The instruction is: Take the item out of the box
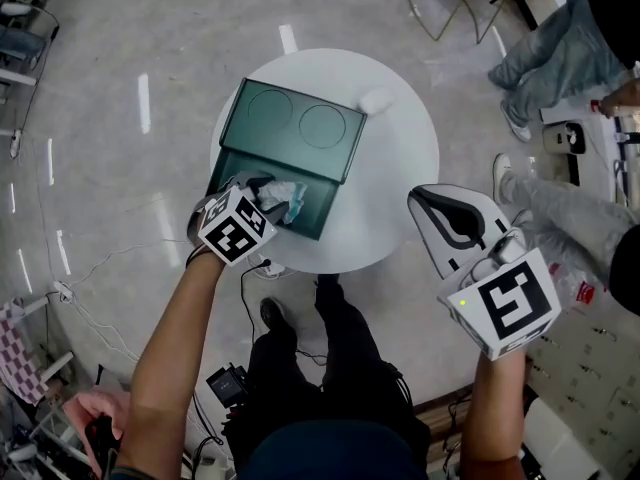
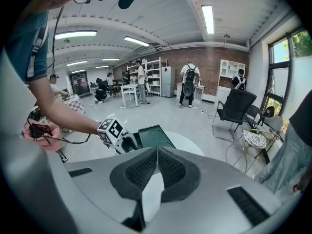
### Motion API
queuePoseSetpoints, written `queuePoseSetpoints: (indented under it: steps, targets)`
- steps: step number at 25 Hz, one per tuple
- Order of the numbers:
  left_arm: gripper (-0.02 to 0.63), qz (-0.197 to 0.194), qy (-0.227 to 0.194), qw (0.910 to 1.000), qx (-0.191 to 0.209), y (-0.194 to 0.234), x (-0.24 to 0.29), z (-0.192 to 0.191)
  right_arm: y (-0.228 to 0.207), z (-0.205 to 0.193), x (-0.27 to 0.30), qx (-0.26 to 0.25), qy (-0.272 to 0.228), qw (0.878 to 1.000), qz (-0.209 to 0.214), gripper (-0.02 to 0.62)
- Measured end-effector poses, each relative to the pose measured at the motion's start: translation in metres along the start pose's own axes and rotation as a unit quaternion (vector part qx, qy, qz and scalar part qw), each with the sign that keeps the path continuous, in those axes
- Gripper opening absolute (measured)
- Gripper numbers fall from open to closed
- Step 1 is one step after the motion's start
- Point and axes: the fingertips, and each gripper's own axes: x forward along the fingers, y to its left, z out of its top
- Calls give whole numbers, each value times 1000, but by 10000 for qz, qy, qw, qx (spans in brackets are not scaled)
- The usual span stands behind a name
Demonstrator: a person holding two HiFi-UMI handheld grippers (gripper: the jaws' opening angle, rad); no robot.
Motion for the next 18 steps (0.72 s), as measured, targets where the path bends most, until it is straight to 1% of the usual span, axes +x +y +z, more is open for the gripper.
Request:
queuePoseSetpoints:
  steps: [3,5,8,9,12,16,18]
  targets:
    - [216,-11,49,10000,-33,0,6,-2,0,-3,0,32,35,10000,-16,40]
    - [199,-18,96,10000,-22,0,9,-3,1,-3,-2,17,-7,10000,20,40]
    - [141,36,211,9997,148,-3,12,-6,3,2,-4,10,-105,9999,0,40]
    - [94,72,241,9995,211,-3,12,-6,4,6,-5,-10,-164,9999,4,40]
    - [46,212,269,9992,218,-1,5,-7,12,15,-7,-59,-218,9997,21,40]
    - [32,492,18,9987,148,3,-26,1,22,27,-13,-98,-156,9998,-25,40]
    - [32,620,-155,9979,105,7,-47,6,26,37,-16,-122,-295,9995,-38,40]
